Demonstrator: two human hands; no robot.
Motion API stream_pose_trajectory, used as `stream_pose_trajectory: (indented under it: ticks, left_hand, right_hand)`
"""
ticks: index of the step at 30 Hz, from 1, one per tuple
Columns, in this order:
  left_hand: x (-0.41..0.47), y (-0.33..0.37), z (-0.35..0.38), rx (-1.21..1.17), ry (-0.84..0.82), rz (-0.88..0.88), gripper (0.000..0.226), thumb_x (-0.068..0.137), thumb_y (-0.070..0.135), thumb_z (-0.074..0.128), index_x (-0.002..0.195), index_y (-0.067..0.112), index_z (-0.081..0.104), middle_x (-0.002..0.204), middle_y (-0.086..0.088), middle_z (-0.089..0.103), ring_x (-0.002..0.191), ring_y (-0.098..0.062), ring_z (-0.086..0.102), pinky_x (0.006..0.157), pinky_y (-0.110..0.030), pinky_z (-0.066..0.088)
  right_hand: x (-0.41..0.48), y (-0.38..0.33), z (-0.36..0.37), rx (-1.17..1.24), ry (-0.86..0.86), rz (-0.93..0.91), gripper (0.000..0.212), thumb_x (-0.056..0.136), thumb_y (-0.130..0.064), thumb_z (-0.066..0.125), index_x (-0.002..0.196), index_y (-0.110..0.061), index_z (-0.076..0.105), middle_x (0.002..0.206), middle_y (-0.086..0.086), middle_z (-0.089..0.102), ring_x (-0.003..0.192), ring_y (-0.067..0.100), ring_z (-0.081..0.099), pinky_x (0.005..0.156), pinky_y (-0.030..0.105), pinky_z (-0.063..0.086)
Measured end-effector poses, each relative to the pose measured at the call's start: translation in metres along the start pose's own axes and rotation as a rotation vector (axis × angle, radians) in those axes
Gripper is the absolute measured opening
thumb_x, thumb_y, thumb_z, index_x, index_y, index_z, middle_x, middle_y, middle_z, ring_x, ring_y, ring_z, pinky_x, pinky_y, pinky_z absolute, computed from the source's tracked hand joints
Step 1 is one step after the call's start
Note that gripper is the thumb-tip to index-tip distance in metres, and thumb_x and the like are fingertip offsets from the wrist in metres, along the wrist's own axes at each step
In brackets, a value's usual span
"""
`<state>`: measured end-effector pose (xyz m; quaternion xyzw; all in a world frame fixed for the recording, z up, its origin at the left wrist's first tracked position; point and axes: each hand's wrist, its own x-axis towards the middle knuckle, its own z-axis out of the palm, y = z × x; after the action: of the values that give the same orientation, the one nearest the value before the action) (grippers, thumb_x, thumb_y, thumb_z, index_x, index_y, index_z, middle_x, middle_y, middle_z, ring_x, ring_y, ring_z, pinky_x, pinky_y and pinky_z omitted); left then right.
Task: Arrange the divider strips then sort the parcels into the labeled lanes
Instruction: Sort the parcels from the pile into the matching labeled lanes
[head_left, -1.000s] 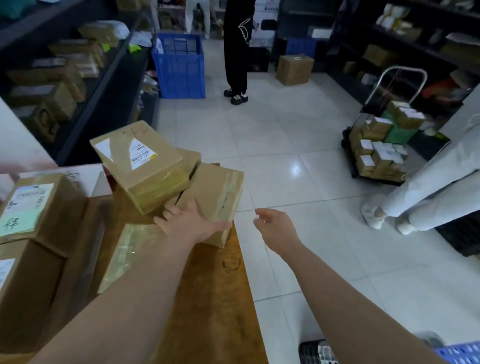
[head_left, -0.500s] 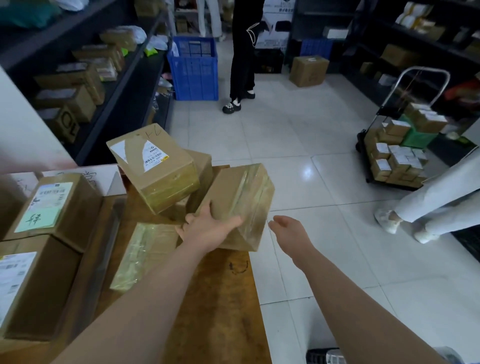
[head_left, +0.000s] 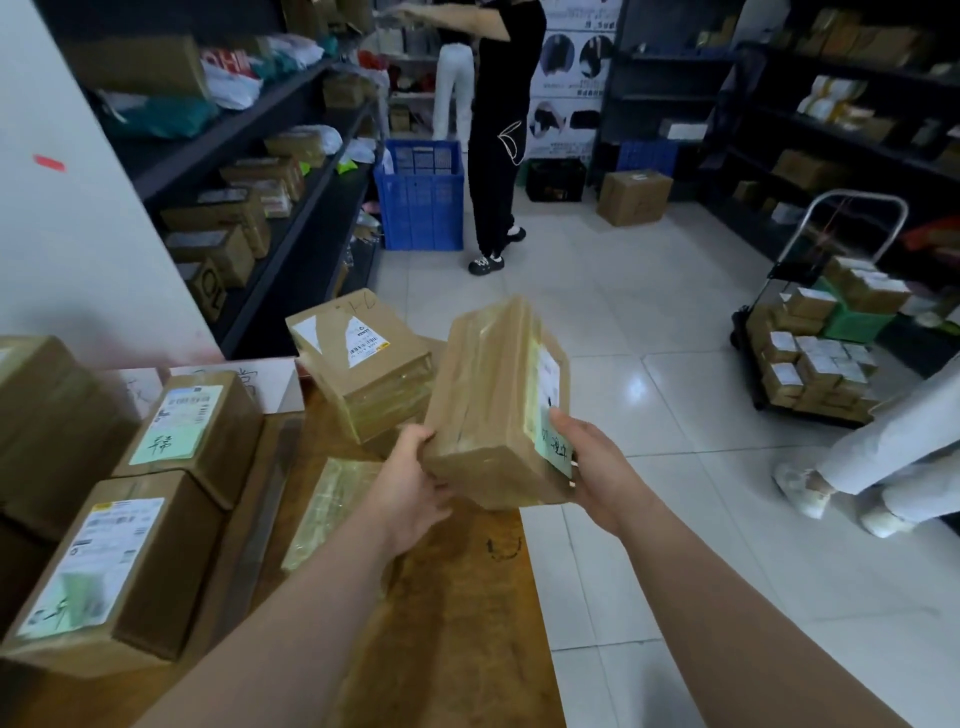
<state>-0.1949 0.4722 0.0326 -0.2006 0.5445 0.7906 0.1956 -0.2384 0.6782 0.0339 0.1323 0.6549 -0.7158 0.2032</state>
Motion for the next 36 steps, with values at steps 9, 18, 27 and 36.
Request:
stream_pose_trajectory:
  ticks: [9, 18, 27, 36]
  left_hand:
    - [-0.022, -0.013, -0.001, 0.375, 0.194, 0.219, 0.042, 0.097, 0.046, 0.051, 0.139, 0.043, 0.049, 0.121, 0.014, 0.064, 0.093, 0.004, 0.062, 0.081, -0.022, 0.05]
    - [-0.04, -0.032, -0.002, 0.339, 0.096, 0.16, 0.085, 0.07, 0.07, 0.065, 0.145, 0.037, 0.043, 0.129, 0.008, 0.057, 0.105, -0.008, 0.057, 0.073, -0.025, 0.045]
    - [-0.083, -0.028, -0.023, 0.295, 0.077, 0.246, 0.049, 0.09, 0.049, 0.059, 0.137, 0.043, 0.048, 0.118, 0.011, 0.062, 0.102, -0.013, 0.061, 0.069, -0.026, 0.049]
    - [-0.16, -0.027, -0.093, 0.272, 0.078, 0.276, 0.032, 0.092, 0.054, 0.054, 0.123, 0.047, 0.054, 0.111, 0.015, 0.068, 0.1, -0.012, 0.064, 0.069, -0.028, 0.051]
  right_hand:
    - [-0.025, 0.011, -0.008, -0.135, 0.059, -0.064, 0.046, 0.083, -0.032, 0.074, 0.125, -0.031, 0.053, 0.1, -0.004, 0.074, 0.083, 0.014, 0.072, 0.064, 0.032, 0.059]
    - [-0.052, 0.021, -0.01, -0.114, 0.093, -0.081, 0.029, 0.094, -0.023, 0.06, 0.121, -0.034, 0.057, 0.092, -0.007, 0.076, 0.075, 0.006, 0.07, 0.052, 0.023, 0.053]
    - [-0.111, 0.023, 0.023, -0.026, 0.142, -0.21, 0.025, 0.091, -0.024, 0.065, 0.116, -0.025, 0.062, 0.092, -0.003, 0.076, 0.078, 0.008, 0.072, 0.056, 0.022, 0.054]
    - [-0.174, 0.042, 0.105, 0.056, 0.132, -0.253, 0.024, 0.088, -0.025, 0.066, 0.112, -0.025, 0.064, 0.091, -0.005, 0.076, 0.066, 0.009, 0.07, 0.052, 0.024, 0.05]
